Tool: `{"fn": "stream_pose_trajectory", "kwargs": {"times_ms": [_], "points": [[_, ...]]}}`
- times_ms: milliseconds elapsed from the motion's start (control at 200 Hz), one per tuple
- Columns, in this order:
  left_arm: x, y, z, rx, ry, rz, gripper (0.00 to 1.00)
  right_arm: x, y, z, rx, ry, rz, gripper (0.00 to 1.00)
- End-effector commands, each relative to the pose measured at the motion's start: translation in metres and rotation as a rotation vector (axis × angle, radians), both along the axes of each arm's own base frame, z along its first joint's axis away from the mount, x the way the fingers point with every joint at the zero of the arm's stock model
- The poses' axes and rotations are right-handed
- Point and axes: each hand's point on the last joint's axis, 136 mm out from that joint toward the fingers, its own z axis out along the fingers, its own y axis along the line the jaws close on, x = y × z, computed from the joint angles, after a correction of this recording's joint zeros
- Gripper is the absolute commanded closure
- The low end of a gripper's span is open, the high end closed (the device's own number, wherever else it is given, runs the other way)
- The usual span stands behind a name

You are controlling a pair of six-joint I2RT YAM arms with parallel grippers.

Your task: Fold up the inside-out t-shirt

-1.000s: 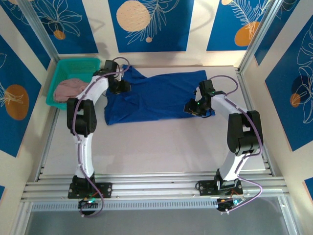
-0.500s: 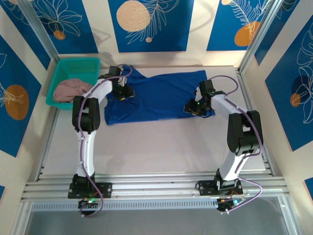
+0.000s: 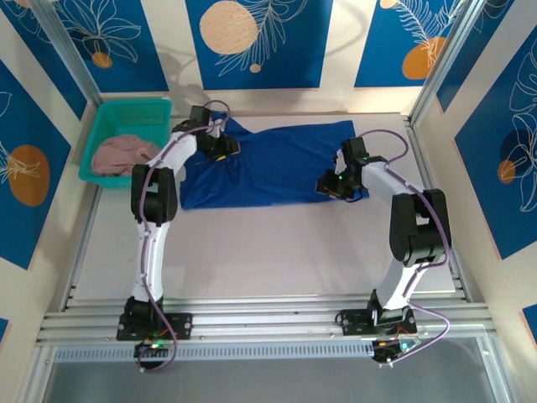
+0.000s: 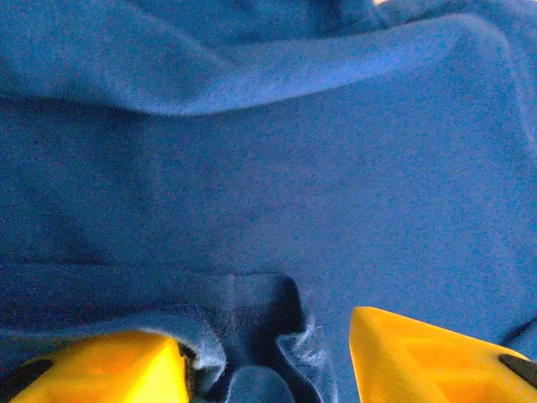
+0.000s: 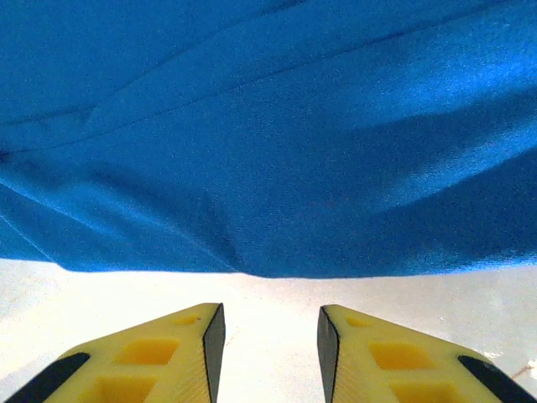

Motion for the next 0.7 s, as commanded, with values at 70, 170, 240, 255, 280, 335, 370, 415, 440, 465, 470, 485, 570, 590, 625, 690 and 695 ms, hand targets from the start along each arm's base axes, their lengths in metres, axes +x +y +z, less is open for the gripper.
{"fn": "stream_pose_trajectory", "kwargs": {"times_ms": [70,170,240,255,280,335,370,415,440,465,470,485,570,590,625,690,695], "points": [[-0.003,0.020,0.028,0.121,-0.047,0.018,0.48,-0.003,-0.005,0.004,-0.003,0.004,-0.013,0.63],[-0.016,0.045,0.026,0.255,-0.030,0.064,0.46,0.001,-0.013,0.006,-0.015,-0.003,-0.029,0.63],[-0.027,0.059,0.026,0.315,-0.028,0.090,0.44,0.004,-0.018,0.008,-0.014,-0.009,-0.046,0.63],[-0.030,0.061,0.027,0.321,-0.030,0.092,0.44,0.006,-0.020,0.008,-0.014,-0.011,-0.050,0.63],[-0.034,0.064,0.027,0.332,-0.032,0.096,0.44,0.007,-0.021,0.008,-0.012,-0.013,-0.056,0.63],[-0.043,0.069,0.027,0.350,-0.034,0.102,0.42,0.011,-0.024,0.008,-0.010,-0.017,-0.066,0.63],[-0.050,0.071,0.027,0.356,-0.032,0.105,0.42,0.014,-0.029,0.007,-0.017,-0.015,-0.078,0.63],[-0.059,0.073,0.027,0.357,-0.028,0.104,0.41,0.016,-0.034,0.003,-0.020,-0.002,-0.092,0.63],[-0.065,0.073,0.026,0.353,-0.024,0.104,0.41,0.017,-0.037,0.001,-0.020,0.003,-0.100,0.63],[-0.070,0.073,0.024,0.344,-0.020,0.104,0.41,0.019,-0.040,0.000,-0.022,0.005,-0.109,0.63],[-0.071,0.073,0.025,0.341,-0.022,0.104,0.41,0.019,-0.040,-0.001,-0.022,0.006,-0.112,0.63],[-0.074,0.072,0.024,0.333,-0.019,0.103,0.41,0.020,-0.042,-0.002,-0.022,0.010,-0.118,0.64],[-0.095,0.067,0.015,0.280,0.009,0.092,0.41,0.025,-0.054,-0.011,-0.021,0.030,-0.154,0.65],[-0.100,0.066,0.012,0.270,0.019,0.089,0.41,0.026,-0.057,-0.013,-0.021,0.037,-0.164,0.65],[-0.108,0.066,0.005,0.263,0.036,0.087,0.41,0.027,-0.061,-0.018,-0.018,0.053,-0.179,0.66],[-0.120,0.071,-0.007,0.279,0.062,0.094,0.41,0.028,-0.068,-0.027,-0.014,0.089,-0.204,0.68],[-0.120,0.072,-0.008,0.281,0.063,0.095,0.41,0.027,-0.069,-0.027,-0.014,0.092,-0.206,0.68]]}}
